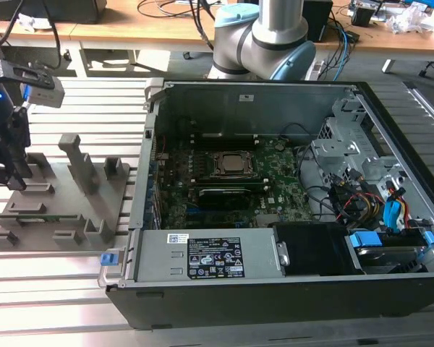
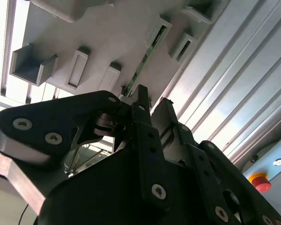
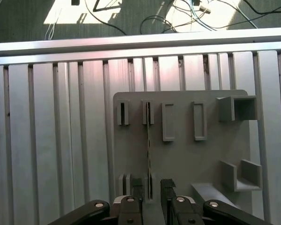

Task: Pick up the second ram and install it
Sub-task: 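Pick up the second ram and move it above second insertion slot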

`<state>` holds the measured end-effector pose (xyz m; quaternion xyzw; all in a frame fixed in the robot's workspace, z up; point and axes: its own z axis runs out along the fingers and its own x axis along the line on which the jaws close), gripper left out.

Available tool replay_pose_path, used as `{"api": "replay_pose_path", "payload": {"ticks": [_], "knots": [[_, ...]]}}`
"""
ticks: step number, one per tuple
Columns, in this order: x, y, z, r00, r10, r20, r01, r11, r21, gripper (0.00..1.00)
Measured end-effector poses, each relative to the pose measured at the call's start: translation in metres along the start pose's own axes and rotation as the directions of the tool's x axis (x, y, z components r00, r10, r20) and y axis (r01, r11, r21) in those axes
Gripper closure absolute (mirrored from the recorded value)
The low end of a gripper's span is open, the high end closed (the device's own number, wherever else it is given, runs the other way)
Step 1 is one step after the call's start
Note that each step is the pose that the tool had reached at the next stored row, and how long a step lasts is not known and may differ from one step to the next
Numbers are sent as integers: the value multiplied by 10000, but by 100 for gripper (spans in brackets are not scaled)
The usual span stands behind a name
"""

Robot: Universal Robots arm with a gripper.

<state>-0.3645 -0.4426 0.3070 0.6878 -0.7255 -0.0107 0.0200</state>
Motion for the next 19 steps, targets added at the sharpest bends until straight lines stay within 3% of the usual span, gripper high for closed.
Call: {"api": "replay_pose_path", "payload": {"ticks": [5,16,19], "knots": [[-1,-2,50,10000,0,0,0,10000,0,70],[-4,-12,271,10000,0,1,0,10000,0,70],[-6,-18,418,10000,0,1,0,10000,0,70]]}}
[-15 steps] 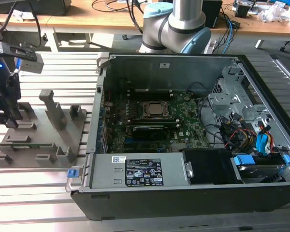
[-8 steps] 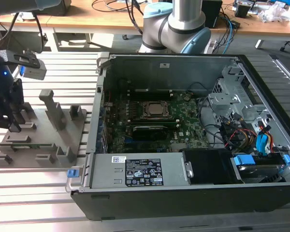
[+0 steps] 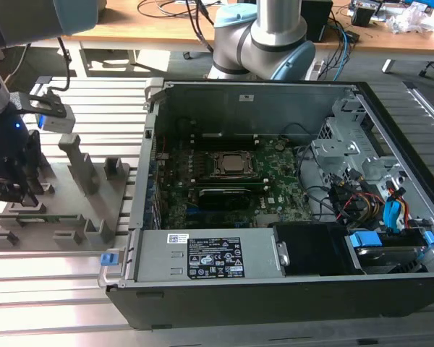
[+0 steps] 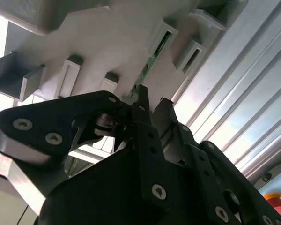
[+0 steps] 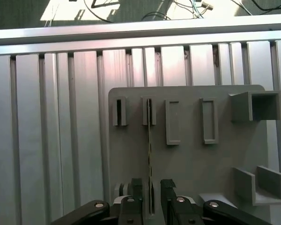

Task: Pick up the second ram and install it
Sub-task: 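Pick up the second ram and move it above second insertion slot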

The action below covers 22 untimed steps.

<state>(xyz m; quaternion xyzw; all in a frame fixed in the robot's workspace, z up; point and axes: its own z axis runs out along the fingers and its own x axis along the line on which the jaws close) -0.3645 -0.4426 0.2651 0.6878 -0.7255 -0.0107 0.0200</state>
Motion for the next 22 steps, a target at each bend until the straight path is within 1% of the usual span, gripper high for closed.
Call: {"api": "replay_pose_path", "payload": {"ticks": [1,3,6,7,8,9,10,11,12,14,17,20,22], "knots": [[-1,2,38,10000,2,1,-2,10000,0,70],[7,20,150,10000,-13,-1,13,10000,0,70],[7,31,215,10000,-32,3,32,10000,1,70],[8,39,244,10000,-47,19,47,10000,-1,70],[8,56,271,9999,-87,88,87,10000,-3,70],[9,77,306,9997,-130,194,130,9999,-7,70],[9,82,321,9996,-139,231,139,9999,-7,70],[8,89,343,9995,-146,284,147,9999,-10,70],[9,91,361,9994,-151,305,151,9999,-11,70],[9,99,399,9994,-152,308,153,9999,-12,70],[11,118,537,9994,-158,308,158,9999,-11,70],[16,133,653,9993,-160,325,161,9999,-13,70],[17,132,665,9993,-160,330,160,9999,-13,70]]}}
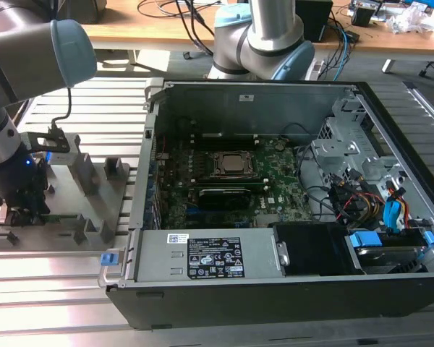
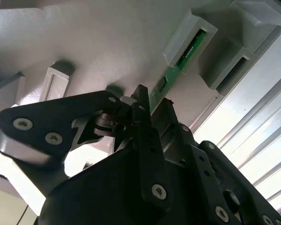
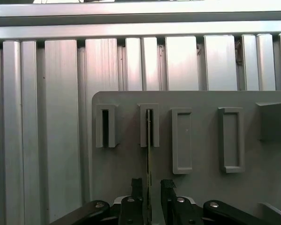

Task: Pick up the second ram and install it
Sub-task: 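Pick up the second ram and move it above second insertion slot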

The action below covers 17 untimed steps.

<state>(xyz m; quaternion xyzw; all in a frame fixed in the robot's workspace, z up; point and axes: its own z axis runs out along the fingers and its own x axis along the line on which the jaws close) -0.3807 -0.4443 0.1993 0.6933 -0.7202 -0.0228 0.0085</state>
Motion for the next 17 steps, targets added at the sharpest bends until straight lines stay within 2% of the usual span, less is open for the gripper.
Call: {"api": "replay_pose_path", "payload": {"ticks": [4,5,6,17], "knots": [[0,0,2,10000,0,1,0,10000,1,71],[0,0,2,10000,0,1,0,10000,0,84],[0,0,2,10000,0,1,0,10000,1,86],[0,0,5,10000,0,1,0,10000,1,86]]}}
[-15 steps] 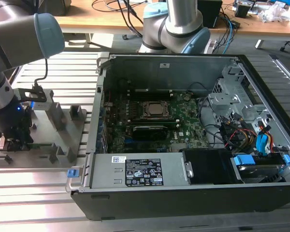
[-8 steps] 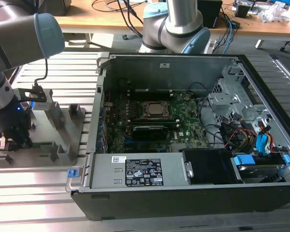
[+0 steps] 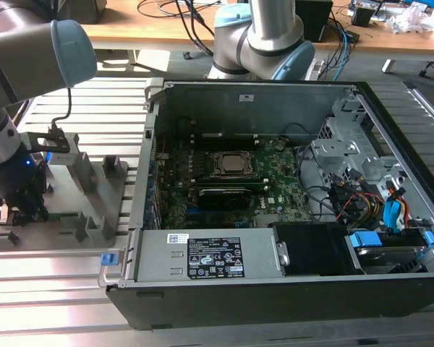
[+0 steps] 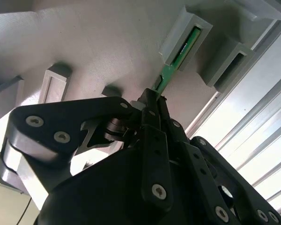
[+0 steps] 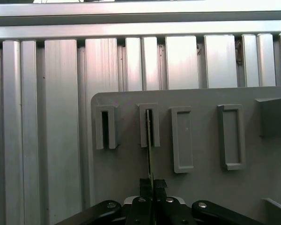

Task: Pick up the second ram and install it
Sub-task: 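Pick up the second ram and move it above second insertion slot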

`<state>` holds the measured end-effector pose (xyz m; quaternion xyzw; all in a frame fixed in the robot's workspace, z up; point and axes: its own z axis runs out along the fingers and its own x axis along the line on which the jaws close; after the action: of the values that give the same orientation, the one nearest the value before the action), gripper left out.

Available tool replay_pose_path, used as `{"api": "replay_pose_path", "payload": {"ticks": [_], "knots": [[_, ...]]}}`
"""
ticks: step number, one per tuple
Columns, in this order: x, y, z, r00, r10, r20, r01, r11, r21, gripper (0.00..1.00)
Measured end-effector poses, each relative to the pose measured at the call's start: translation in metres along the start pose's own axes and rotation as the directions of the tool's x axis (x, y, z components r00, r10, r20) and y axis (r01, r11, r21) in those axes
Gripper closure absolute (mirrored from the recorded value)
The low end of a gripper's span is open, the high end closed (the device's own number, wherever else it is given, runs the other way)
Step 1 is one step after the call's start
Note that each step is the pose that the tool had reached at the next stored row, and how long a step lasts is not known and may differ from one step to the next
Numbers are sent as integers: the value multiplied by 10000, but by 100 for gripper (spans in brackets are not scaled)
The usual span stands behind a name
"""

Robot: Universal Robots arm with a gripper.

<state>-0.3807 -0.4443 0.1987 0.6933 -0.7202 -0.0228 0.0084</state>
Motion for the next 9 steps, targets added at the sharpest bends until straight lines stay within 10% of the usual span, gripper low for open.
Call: {"api": "replay_pose_path", "payload": {"ticks": [9], "knots": [[-1,2,-57,10000,0,0,0,10000,0,86]]}}
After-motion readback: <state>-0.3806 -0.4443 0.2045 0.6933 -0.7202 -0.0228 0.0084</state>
